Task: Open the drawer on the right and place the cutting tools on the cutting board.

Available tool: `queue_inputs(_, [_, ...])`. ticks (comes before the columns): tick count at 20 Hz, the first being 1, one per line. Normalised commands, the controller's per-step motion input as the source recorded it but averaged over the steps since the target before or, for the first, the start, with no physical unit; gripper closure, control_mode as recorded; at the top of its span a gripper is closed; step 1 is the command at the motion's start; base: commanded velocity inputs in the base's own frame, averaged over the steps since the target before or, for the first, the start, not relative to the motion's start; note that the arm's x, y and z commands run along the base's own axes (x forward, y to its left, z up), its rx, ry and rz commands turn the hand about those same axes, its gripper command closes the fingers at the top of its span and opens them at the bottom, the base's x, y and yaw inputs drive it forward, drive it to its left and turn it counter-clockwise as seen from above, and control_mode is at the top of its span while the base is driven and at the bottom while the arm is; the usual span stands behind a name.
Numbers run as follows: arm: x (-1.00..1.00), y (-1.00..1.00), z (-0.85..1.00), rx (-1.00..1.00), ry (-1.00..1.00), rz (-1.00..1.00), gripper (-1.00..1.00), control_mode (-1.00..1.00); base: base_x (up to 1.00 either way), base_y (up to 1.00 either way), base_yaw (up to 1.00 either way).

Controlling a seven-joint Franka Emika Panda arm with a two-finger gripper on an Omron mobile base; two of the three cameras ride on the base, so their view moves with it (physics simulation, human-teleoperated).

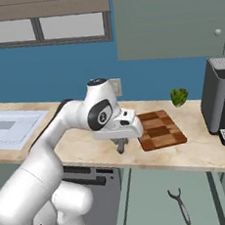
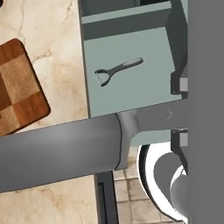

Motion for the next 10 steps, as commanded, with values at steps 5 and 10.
queue_inputs(5, [0.81, 0.1, 0.07, 0.0, 0.03, 0.0, 1.0, -1.0, 0.0, 0.0, 0.0])
queue_inputs(10, [0.63, 0.0, -0.01, 0.0, 0.07, 0.0, 1.0, -1.0, 0.0, 0.0, 0.0])
